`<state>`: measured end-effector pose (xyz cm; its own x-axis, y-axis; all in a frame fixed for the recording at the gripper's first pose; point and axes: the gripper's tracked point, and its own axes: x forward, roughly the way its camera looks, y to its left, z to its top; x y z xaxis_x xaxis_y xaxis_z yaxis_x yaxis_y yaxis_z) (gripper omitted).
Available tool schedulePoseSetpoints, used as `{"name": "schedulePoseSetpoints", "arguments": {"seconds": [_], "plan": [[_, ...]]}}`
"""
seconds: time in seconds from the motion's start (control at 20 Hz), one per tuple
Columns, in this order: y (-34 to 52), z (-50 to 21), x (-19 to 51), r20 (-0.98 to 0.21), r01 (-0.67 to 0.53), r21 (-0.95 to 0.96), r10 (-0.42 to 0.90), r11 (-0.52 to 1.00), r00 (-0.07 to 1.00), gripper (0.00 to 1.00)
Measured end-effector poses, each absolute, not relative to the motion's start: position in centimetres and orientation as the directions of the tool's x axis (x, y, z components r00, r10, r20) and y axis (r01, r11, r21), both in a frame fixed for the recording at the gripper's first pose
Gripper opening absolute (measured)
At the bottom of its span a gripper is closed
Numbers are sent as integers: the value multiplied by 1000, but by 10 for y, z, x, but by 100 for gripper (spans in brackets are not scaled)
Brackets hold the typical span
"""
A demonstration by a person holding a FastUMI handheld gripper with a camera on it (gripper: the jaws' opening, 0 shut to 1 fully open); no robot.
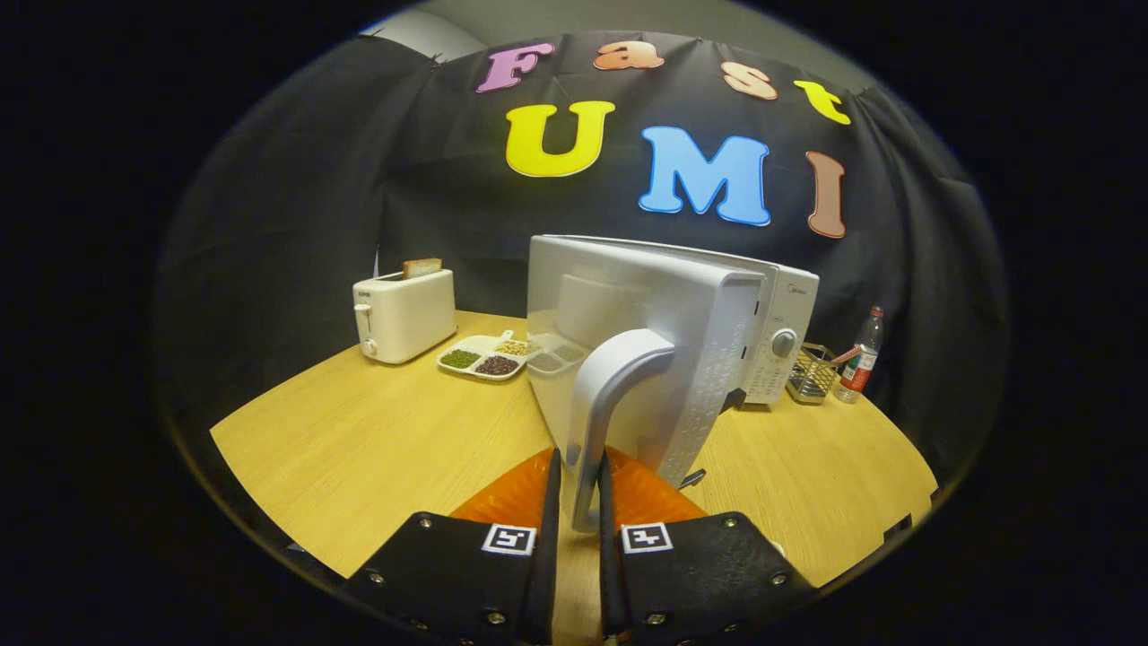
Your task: Open the microwave, put the food inside, and close the microwave door.
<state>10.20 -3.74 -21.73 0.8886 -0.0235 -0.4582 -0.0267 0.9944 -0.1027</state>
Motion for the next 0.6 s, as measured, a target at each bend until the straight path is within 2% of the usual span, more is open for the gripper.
{"name": "schedulePoseSetpoints", "arguments": {"seconds": [0.6], "plan": [[55, -212, 84, -454, -183, -66, 134, 981, 881, 21]]}}
